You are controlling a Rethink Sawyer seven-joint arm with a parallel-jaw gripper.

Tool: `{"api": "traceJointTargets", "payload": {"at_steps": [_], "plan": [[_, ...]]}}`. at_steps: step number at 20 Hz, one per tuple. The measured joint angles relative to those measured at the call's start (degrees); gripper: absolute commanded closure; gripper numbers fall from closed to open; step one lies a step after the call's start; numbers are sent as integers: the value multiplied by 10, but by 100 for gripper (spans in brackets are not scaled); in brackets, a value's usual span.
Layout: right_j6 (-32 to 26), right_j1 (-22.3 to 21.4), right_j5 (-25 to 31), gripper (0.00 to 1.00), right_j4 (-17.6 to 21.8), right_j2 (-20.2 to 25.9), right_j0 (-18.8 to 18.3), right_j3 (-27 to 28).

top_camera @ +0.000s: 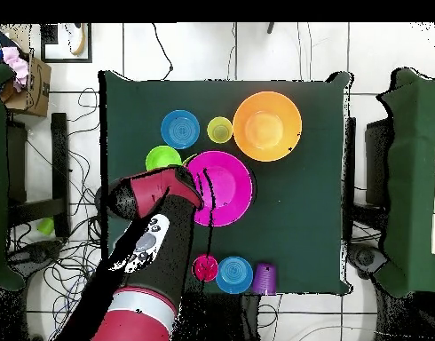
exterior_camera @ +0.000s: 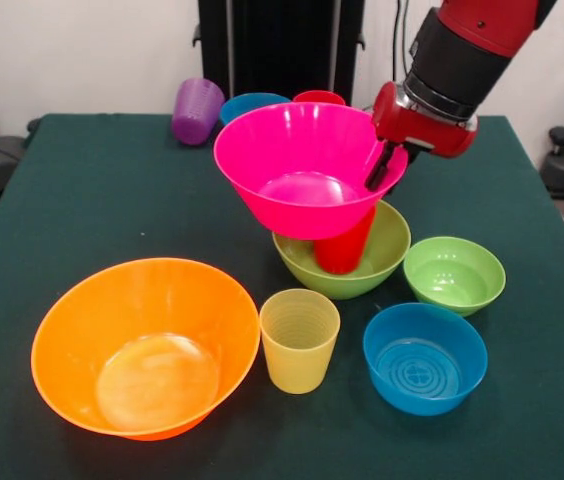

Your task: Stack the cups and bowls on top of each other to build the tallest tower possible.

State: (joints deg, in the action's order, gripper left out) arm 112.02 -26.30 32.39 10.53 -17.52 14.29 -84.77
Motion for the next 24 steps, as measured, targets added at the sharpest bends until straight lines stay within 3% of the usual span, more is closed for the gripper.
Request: {"api": "traceJointTargets", "payload": {"at_steps": [11, 24], "plan": [[0, -2, 20, 100, -49, 7, -24, 4], [0, -1, 28, 100, -62, 7, -27, 5]]}}
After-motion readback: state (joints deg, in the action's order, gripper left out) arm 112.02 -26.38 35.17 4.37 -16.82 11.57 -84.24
